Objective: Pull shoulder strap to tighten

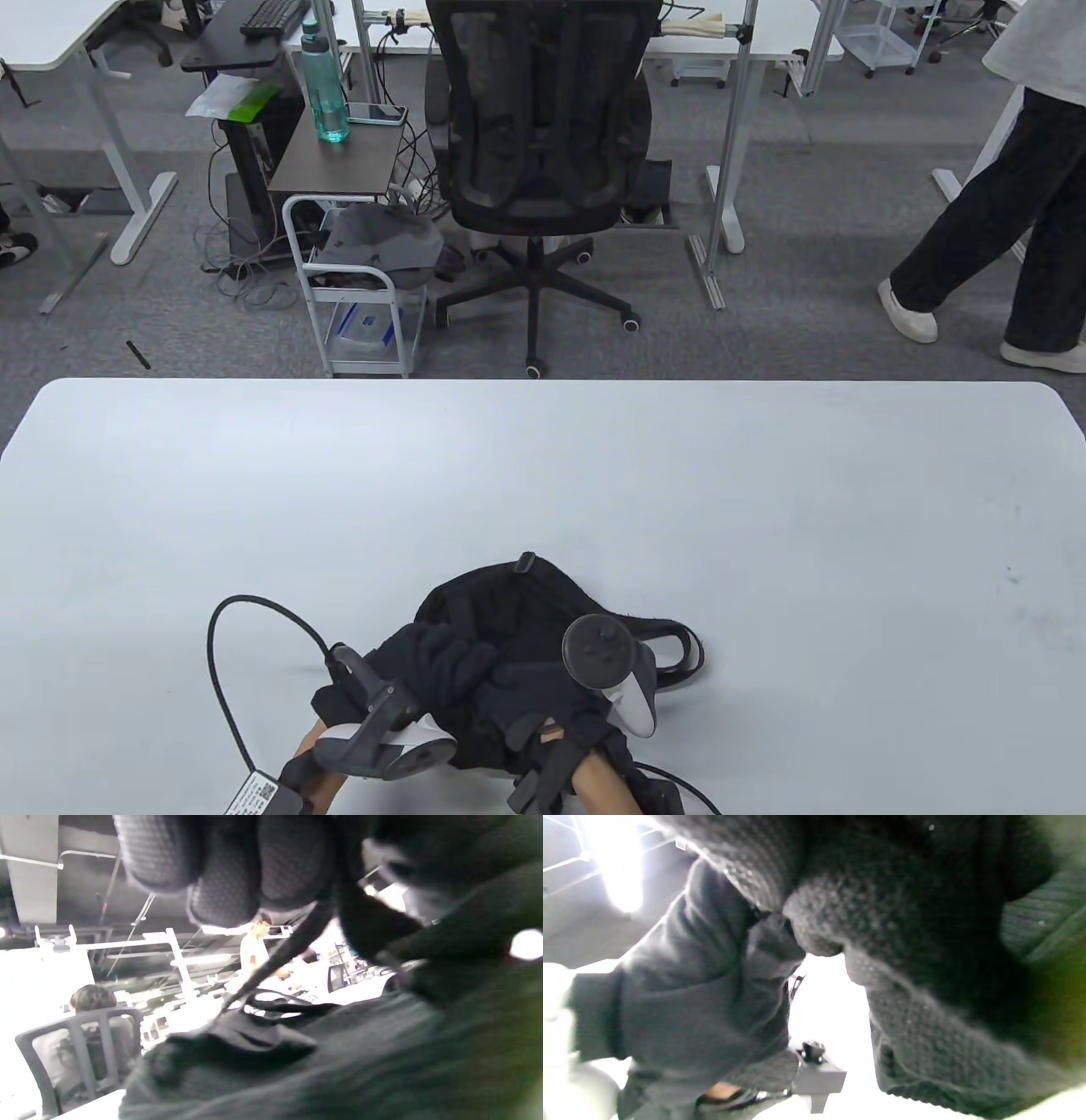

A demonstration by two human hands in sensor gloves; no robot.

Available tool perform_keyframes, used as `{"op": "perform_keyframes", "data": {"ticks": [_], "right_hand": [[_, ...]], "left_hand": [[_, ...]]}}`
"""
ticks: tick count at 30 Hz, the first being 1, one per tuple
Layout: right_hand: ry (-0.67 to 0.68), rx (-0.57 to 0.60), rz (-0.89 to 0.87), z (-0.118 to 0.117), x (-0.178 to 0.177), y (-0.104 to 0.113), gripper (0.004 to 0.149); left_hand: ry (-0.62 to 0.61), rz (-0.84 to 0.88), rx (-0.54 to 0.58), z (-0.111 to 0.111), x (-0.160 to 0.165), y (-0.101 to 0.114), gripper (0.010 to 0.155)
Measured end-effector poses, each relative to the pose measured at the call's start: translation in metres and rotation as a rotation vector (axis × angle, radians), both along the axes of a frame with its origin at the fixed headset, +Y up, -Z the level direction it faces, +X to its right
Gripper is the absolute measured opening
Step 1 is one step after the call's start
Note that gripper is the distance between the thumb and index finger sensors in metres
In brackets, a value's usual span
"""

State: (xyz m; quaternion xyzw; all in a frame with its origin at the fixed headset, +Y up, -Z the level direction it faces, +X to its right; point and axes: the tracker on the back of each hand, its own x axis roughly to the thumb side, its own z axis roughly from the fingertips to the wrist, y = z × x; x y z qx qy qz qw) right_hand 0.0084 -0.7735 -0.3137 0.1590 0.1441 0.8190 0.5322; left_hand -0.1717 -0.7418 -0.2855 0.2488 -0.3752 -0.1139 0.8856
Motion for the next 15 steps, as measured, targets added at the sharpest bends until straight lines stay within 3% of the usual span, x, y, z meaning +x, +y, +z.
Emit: {"op": "perform_keyframes", "data": {"ticks": [11, 15], "right_hand": [[0.016, 0.008, -0.026, 0.001, -0.001, 0.003, 0.039], [0.021, 0.005, -0.02, 0.0, -0.001, 0.003, 0.039]], "left_hand": [[0.094, -0.006, 0.04, -0.015, -0.015, 0.008, 0.065], [0.101, 0.01, 0.003, -0.015, -0.015, 0.008, 0.065]]}}
